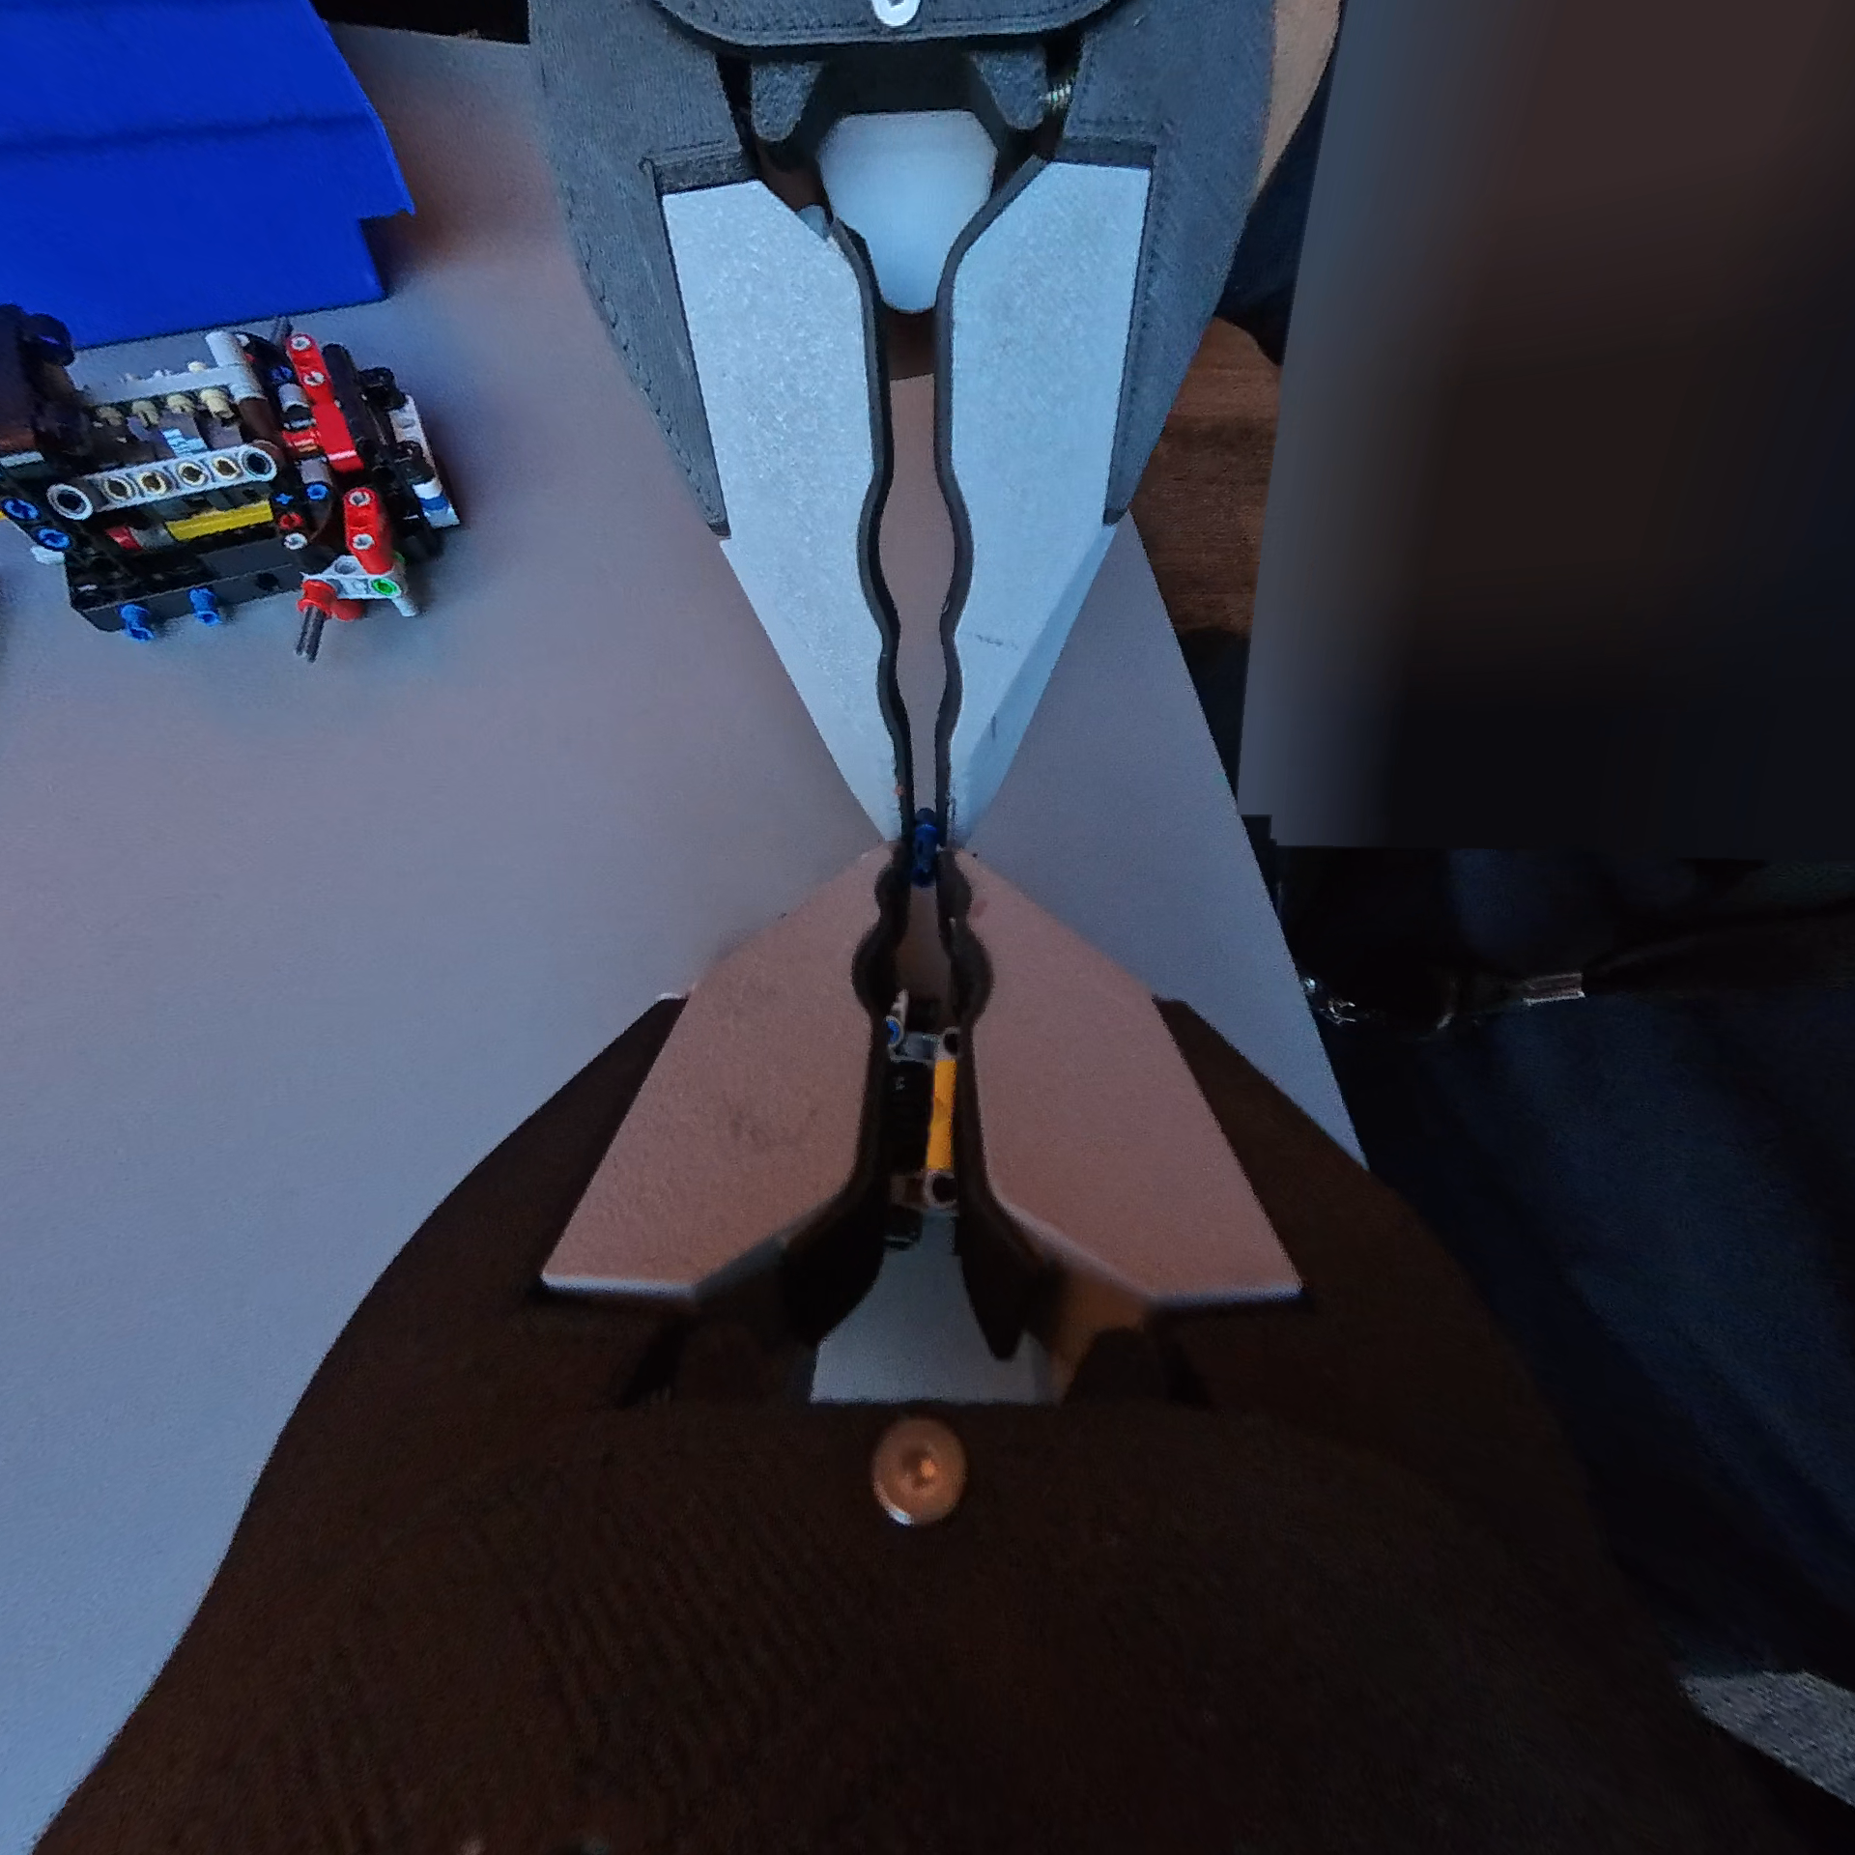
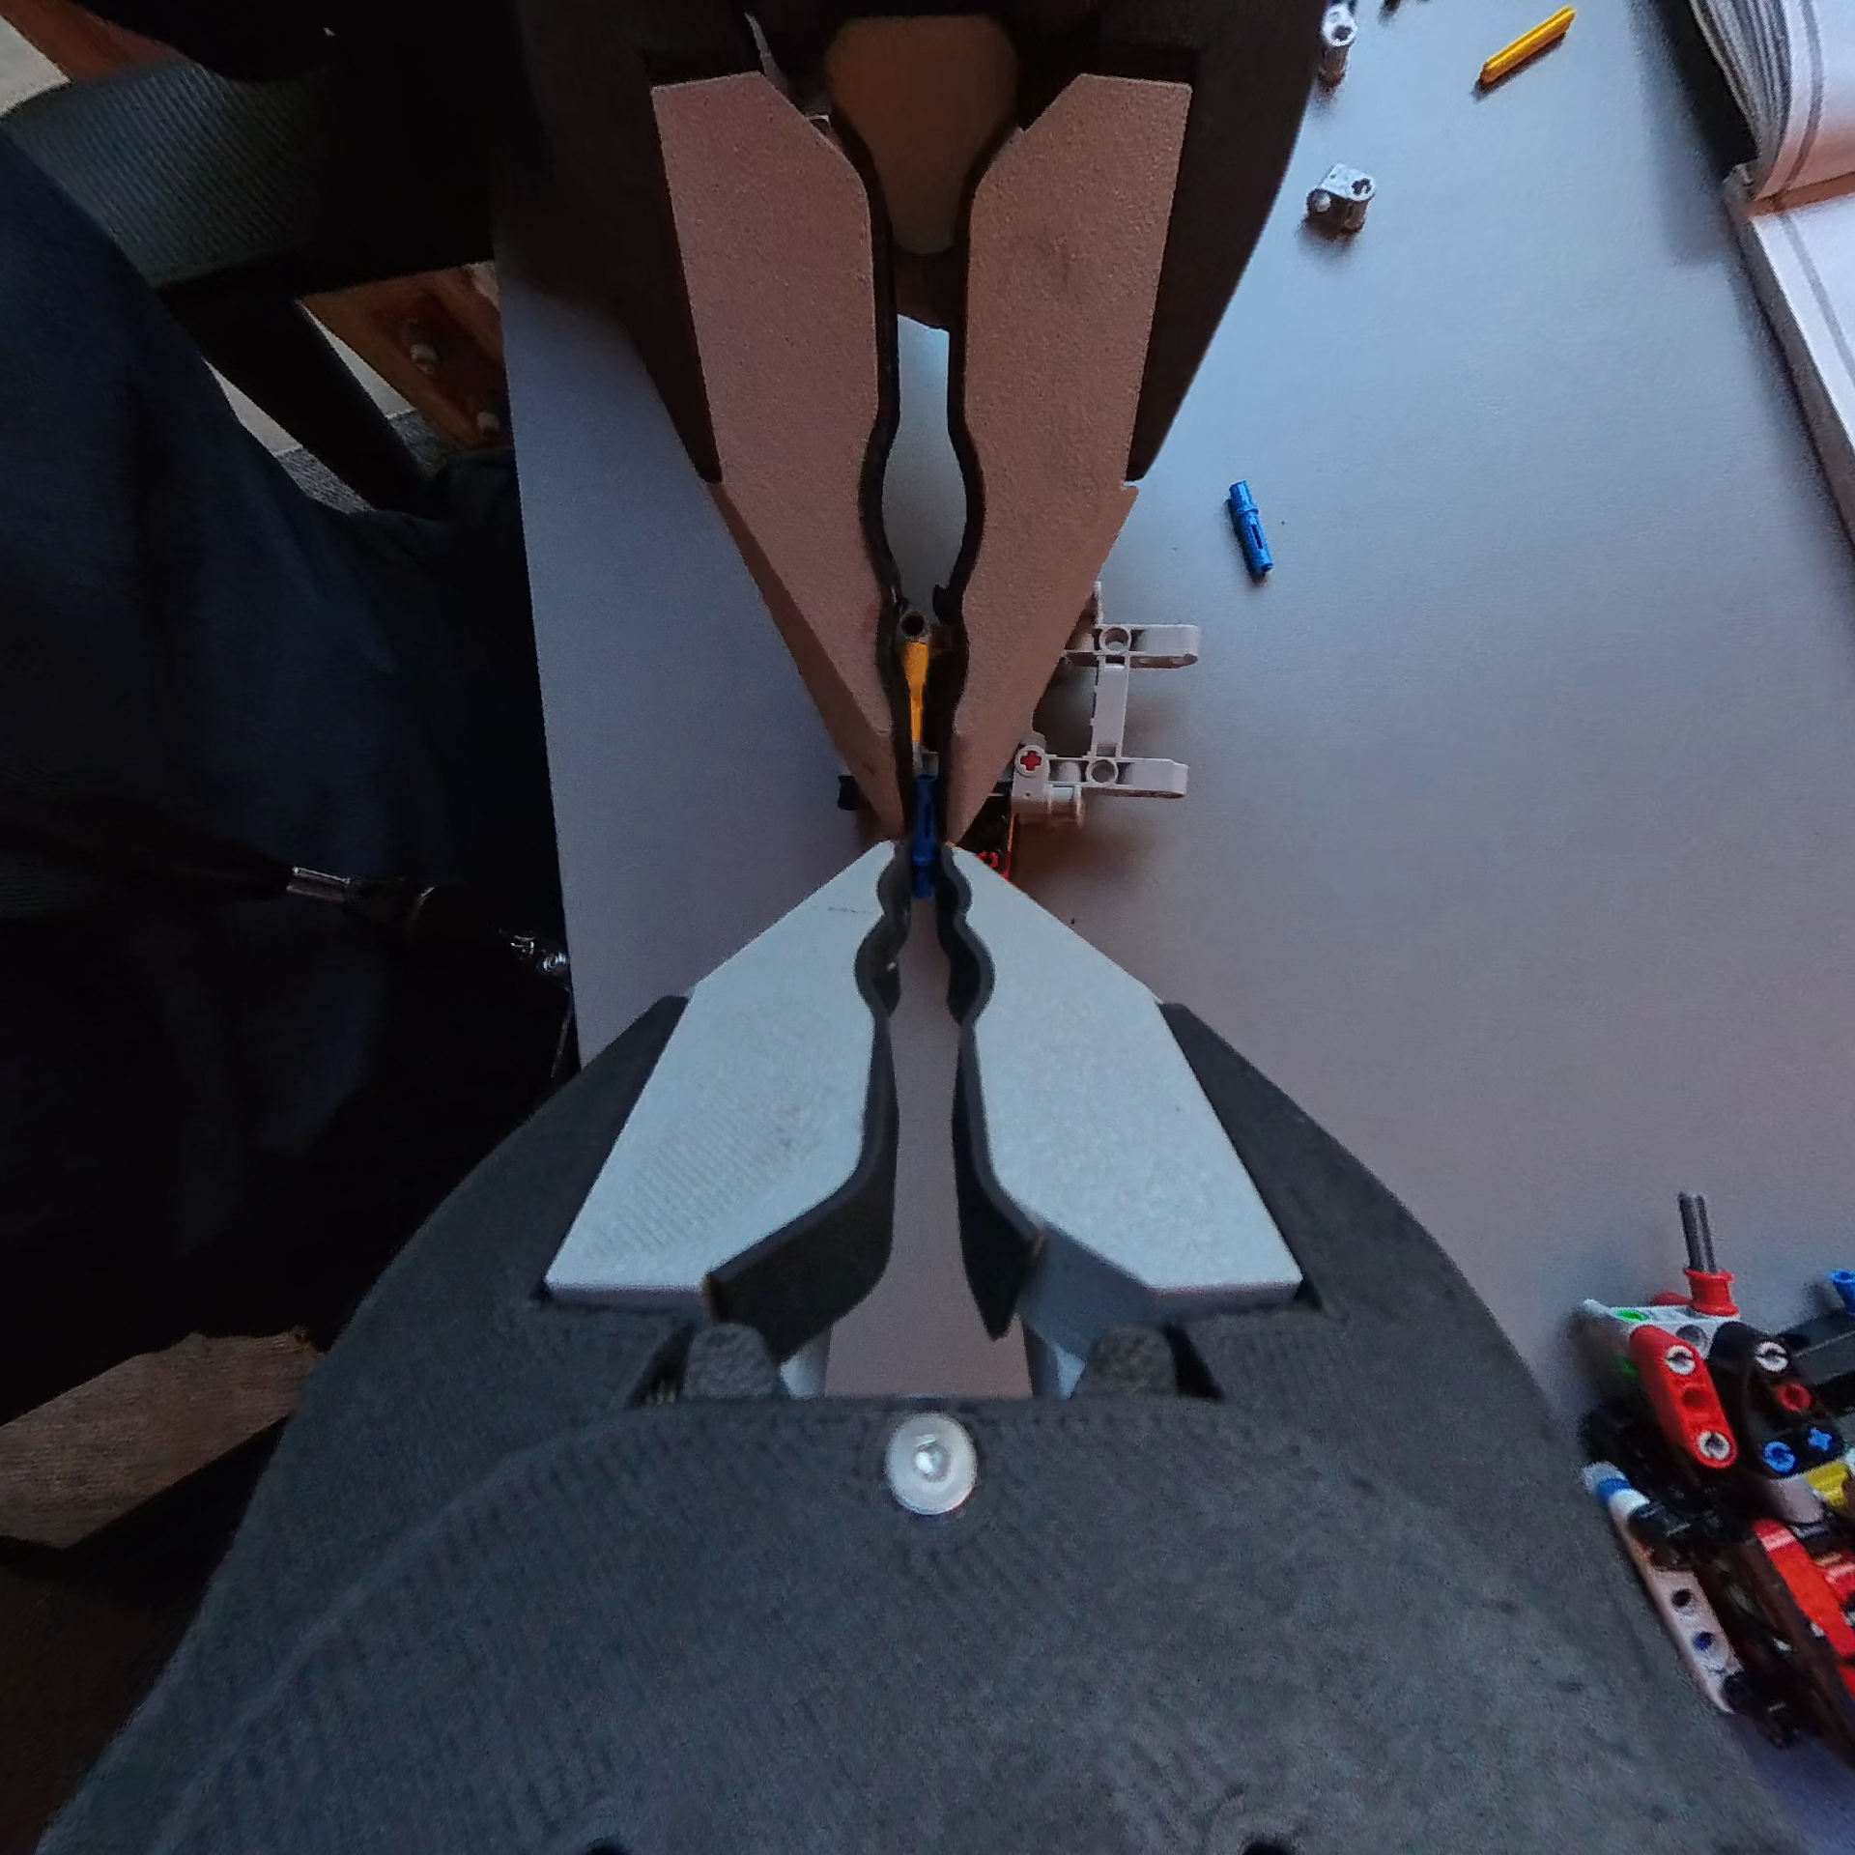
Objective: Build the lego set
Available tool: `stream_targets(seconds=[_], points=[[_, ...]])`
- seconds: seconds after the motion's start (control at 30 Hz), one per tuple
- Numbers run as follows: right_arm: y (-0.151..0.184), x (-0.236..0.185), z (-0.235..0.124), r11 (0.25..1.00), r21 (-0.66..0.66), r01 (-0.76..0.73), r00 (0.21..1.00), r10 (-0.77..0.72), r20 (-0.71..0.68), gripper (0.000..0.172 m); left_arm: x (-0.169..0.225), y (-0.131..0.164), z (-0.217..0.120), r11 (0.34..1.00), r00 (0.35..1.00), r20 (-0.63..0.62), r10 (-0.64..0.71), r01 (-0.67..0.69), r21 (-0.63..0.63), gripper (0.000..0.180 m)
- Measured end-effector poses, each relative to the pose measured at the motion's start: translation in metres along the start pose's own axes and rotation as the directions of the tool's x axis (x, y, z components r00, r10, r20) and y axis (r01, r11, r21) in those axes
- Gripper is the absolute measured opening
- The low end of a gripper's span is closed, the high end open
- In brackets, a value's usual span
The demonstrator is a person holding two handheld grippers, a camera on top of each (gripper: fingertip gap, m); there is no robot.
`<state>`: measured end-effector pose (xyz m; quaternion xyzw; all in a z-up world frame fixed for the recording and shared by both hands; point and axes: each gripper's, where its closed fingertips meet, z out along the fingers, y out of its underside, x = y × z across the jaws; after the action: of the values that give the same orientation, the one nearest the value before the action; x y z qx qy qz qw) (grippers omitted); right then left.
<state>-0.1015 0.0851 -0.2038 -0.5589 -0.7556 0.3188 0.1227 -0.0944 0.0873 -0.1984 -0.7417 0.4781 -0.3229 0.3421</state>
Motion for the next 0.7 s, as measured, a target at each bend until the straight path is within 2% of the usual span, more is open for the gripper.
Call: stream_targets(seconds=[0.1, 0.17, 0.27, 0.47, 0.57, 0.7], points=[[0.0, 0.002, -0.001, 1.0, 0.022, 0.013, 1.0, -0.012, -0.016, 0.001, -0.002, 0.0, 0.0, 1.0, 1.0, 0.013, 0.003, -0.003, 0.005, 0.002], [-0.003, 0.004, -0.005, 0.996, 0.083, 0.023, 0.999, -0.021, -0.033, 0.001, -0.004, -0.004, -0.001, 0.999, 1.0, 0.026, 0.015, -0.016, 0.041, 0.002], [-0.012, 0.005, -0.018, 0.967, 0.253, 0.03, 0.998, -0.017, -0.054, 0.001, -0.005, -0.018, -0.008, 0.989, 1.0, 0.005, -0.019, 0.018, 0.147, 0.002], [-0.03, 0.002, -0.045, 0.833, 0.553, 0.007, 0.998, 0.025, -0.049, 0.001, -0.002, -0.045, -0.022, 0.937, 0.999, -0.021, -0.03, 0.036, 0.348, 0.002], [-0.034, 0.0, -0.051, 0.782, 0.624, -0.014, 0.999, 0.044, -0.032, 0.001, -0.001, -0.051, -0.025, 0.921, 1.0, 0.007, 0.003, -0.005, 0.388, 0.003], [-0.032, 0.0, -0.049, 0.78, 0.626, -0.018, 0.998, 0.054, -0.037, 0.001, -0.001, -0.049, -0.023, 0.922, 0.999, -0.021, -0.027, 0.033, 0.386, 0.002]])
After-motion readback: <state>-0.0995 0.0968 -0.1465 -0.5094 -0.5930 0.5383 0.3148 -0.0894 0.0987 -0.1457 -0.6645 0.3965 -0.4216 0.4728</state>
